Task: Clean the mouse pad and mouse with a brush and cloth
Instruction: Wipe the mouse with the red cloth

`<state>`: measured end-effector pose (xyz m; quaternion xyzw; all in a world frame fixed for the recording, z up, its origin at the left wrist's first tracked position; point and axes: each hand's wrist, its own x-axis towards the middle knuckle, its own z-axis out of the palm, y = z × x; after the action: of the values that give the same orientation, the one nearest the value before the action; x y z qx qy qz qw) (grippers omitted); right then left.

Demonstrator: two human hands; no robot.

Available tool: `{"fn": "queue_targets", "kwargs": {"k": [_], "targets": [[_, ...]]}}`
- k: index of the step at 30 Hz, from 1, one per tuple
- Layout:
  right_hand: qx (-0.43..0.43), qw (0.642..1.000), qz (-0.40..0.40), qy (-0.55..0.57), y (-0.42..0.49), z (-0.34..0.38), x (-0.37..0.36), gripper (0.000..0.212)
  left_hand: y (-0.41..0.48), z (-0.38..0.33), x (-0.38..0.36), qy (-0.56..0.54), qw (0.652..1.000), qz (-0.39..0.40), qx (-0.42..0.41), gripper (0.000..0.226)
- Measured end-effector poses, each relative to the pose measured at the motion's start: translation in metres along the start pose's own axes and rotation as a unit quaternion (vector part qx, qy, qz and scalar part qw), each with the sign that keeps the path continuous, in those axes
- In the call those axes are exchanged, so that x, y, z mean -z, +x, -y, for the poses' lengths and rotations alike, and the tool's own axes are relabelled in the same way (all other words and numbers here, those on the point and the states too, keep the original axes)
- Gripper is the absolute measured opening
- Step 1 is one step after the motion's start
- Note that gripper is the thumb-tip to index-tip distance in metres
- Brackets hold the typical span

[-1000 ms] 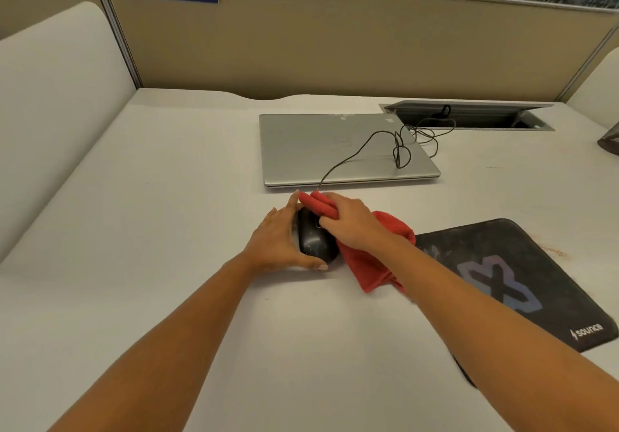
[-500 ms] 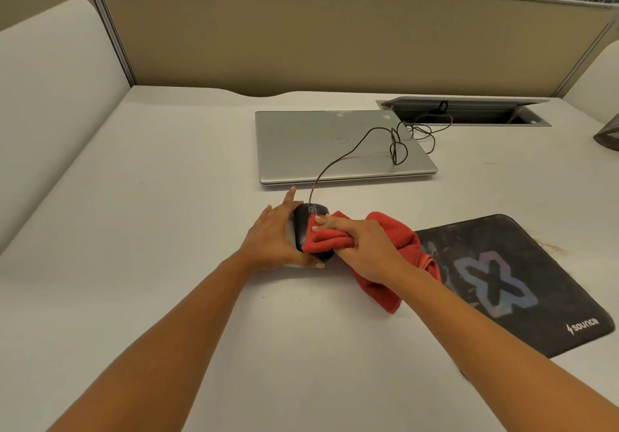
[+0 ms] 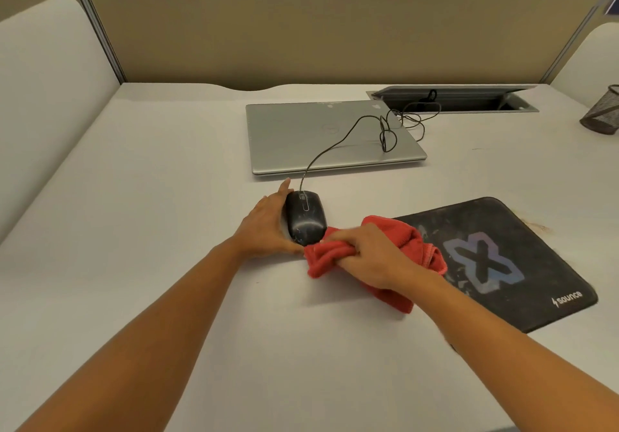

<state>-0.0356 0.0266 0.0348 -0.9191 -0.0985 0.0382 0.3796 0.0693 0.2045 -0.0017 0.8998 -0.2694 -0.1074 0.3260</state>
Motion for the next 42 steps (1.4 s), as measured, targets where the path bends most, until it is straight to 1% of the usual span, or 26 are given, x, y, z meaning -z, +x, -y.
{"fn": "queue_targets", "kwargs": {"k": [2, 4, 5, 6, 7, 9, 13, 16, 19, 21, 23, 25, 26, 28, 30, 32, 34, 35, 36, 38, 39, 40, 41, 42], "targets": [[-0.010, 0.995, -0.081, 0.060, 0.006, 0.004, 0.005, 0.035, -0.001, 0.000, 0.001, -0.013, 1.000, 0.009, 0.004, 0.143], [0.010, 0.981, -0.174, 0.083, 0.010, 0.004, 0.006, 0.030, -0.001, 0.002, 0.002, -0.020, 1.000, 0.012, 0.005, 0.144], [0.018, 0.977, -0.191, 0.089, 0.011, 0.005, 0.005, 0.030, 0.000, 0.002, 0.001, -0.021, 1.000, 0.012, 0.005, 0.144], [0.020, 0.979, -0.180, 0.094, 0.012, 0.006, 0.003, 0.032, 0.000, 0.002, 0.001, -0.021, 1.000, 0.013, 0.005, 0.144], [0.019, 0.985, -0.148, 0.089, 0.012, 0.007, -0.002, 0.036, -0.001, 0.002, 0.001, -0.020, 1.000, 0.014, 0.006, 0.146], [0.026, 0.995, -0.093, 0.028, 0.011, 0.005, -0.012, 0.039, -0.001, 0.000, 0.001, -0.019, 1.000, 0.013, 0.003, 0.144], [0.046, 0.994, -0.068, -0.070, 0.005, 0.001, -0.019, 0.038, 0.000, 0.001, 0.001, -0.023, 1.000, 0.010, -0.003, 0.137], [0.040, 0.990, -0.042, -0.128, -0.006, -0.002, -0.022, 0.036, 0.000, 0.001, 0.000, -0.020, 1.000, 0.005, -0.008, 0.133], [0.020, 0.995, -0.021, -0.096, -0.006, 0.001, -0.019, 0.033, 0.002, 0.004, 0.001, -0.040, 0.999, 0.016, -0.011, 0.133], [-0.004, 0.999, -0.022, -0.024, -0.001, 0.005, -0.012, 0.033, 0.001, 0.005, 0.002, -0.061, 0.998, 0.031, -0.006, 0.136], [-0.036, 0.993, -0.067, 0.085, 0.005, 0.008, -0.003, 0.037, 0.001, 0.003, 0.004, -0.097, 0.994, 0.041, 0.009, 0.141], [-0.066, 0.972, -0.147, 0.173, 0.012, 0.008, 0.011, 0.041, 0.000, 0.000, 0.004, -0.129, 0.991, 0.043, 0.022, 0.144], [-0.079, 0.958, -0.184, 0.206, 0.016, 0.008, 0.020, 0.039, 0.000, -0.003, 0.004, -0.128, 0.991, 0.040, 0.023, 0.144], [-0.100, 0.930, -0.241, 0.258, 0.026, 0.008, 0.040, 0.036, 0.001, -0.009, 0.003, -0.087, 0.995, 0.035, 0.017, 0.146], [-0.099, 0.908, -0.306, 0.269, 0.035, 0.006, 0.060, 0.030, 0.006, -0.013, 0.001, -0.018, 0.999, 0.037, 0.003, 0.145], [-0.085, 0.893, -0.369, 0.242, 0.044, 0.002, 0.075, 0.025, 0.011, -0.016, -0.002, 0.042, 0.998, 0.035, -0.002, 0.140], [-0.068, 0.893, -0.399, 0.194, 0.051, -0.003, 0.081, 0.028, 0.016, -0.017, -0.002, 0.087, 0.996, 0.037, 0.001, 0.138], [-0.064, 0.904, -0.390, 0.166, 0.053, -0.007, 0.081, 0.031, 0.018, -0.018, -0.001, 0.112, 0.993, 0.040, 0.002, 0.137], [-0.070, 0.920, -0.361, 0.134, 0.055, -0.012, 0.077, 0.036, 0.020, -0.018, 0.000, 0.139, 0.989, 0.041, 0.001, 0.136], [-0.111, 0.956, -0.262, 0.066, 0.057, -0.027, 0.065, 0.063, 0.022, -0.018, 0.001, 0.176, 0.984, 0.036, 0.002, 0.134], [-0.143, 0.969, -0.200, 0.028, 0.057, -0.036, 0.058, 0.078, 0.022, -0.016, 0.003, 0.182, 0.983, 0.031, 0.004, 0.132], [-0.169, 0.975, -0.145, -0.017, 0.057, -0.045, 0.051, 0.087, 0.022, -0.015, 0.005, 0.181, 0.983, 0.025, 0.007, 0.131], [-0.181, 0.977, -0.101, -0.060, 0.057, -0.051, 0.045, 0.090, 0.020, -0.012, 0.008, 0.169, 0.985, 0.014, 0.012, 0.130], [-0.180, 0.977, -0.073, -0.093, 0.058, -0.056, 0.039, 0.086, 0.019, -0.010, 0.013, 0.143, 0.989, -0.001, 0.021, 0.129]]}}
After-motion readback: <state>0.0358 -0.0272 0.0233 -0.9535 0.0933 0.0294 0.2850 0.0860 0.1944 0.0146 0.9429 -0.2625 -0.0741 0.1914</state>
